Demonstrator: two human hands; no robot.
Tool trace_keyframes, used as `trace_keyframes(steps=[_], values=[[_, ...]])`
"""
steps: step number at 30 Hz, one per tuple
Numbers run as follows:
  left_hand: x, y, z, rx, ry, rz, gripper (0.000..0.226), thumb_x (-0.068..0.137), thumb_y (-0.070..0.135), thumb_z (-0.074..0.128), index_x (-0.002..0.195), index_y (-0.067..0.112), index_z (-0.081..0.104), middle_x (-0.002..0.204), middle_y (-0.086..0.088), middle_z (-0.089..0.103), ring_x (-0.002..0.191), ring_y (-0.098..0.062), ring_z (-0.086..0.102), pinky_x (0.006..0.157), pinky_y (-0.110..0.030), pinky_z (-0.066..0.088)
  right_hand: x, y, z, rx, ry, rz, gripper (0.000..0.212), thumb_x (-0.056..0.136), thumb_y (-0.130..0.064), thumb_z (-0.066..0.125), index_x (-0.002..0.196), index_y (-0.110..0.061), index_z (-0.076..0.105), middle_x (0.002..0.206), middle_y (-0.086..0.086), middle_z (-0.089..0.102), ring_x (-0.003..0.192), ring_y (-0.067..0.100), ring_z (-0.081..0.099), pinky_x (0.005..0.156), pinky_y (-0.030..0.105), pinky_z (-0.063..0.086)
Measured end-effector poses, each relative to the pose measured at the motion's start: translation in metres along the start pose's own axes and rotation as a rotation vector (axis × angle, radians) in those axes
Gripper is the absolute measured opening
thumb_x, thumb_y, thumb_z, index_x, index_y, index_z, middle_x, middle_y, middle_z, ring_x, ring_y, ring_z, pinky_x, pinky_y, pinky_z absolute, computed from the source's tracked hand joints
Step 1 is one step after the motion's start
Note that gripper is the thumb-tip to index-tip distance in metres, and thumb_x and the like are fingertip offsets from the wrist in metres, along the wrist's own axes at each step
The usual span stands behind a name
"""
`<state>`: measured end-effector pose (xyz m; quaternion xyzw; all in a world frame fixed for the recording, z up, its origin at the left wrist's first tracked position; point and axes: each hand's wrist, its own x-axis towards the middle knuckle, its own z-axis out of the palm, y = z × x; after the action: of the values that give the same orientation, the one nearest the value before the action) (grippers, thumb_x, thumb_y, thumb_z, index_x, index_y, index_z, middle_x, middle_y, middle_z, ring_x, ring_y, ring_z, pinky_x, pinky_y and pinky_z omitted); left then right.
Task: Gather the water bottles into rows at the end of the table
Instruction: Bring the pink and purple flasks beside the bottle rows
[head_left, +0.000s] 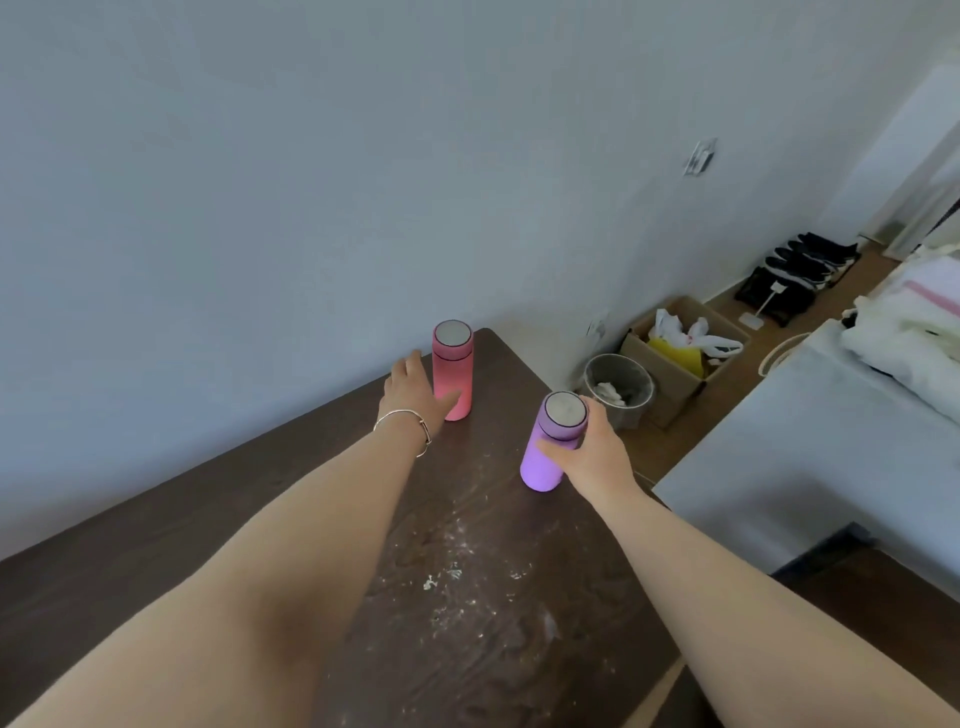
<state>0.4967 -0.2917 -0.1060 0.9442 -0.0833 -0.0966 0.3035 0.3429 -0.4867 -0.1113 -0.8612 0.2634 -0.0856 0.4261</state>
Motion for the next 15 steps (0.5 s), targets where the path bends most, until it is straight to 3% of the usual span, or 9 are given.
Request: trace_keyframes(steps=[7,15], values=[[0.040,-0.002,0.019,-0.221,-0.002,-0.041,0.086,0.082,0.040,0.069,0.150,0.015,0.022,0.152,-0.008,0.034,0.135,-0.029,0.041,0.105,-0.043,0.038,0.005,0.006,0.009,0.009,0.041,-0.030,0.077,0.072,-0.027,0.086,0.135,-0.017,0.044,0.131,-0.001,0.058,0.117,0.015,0.057,0.090,0.022,0.047],[0.053,-0.004,0.030,-0.329,0.027,-0.005,0.067,0.077,0.034,0.073,0.134,0.018,0.041,0.129,-0.003,0.055,0.114,-0.027,0.055,0.086,-0.033,0.042,0.003,0.012,0.012,0.023,0.070,-0.064,0.075,0.071,-0.028,0.087,0.134,-0.019,0.047,0.119,-0.014,0.054,0.106,0.006,0.056,0.087,0.018,0.049]])
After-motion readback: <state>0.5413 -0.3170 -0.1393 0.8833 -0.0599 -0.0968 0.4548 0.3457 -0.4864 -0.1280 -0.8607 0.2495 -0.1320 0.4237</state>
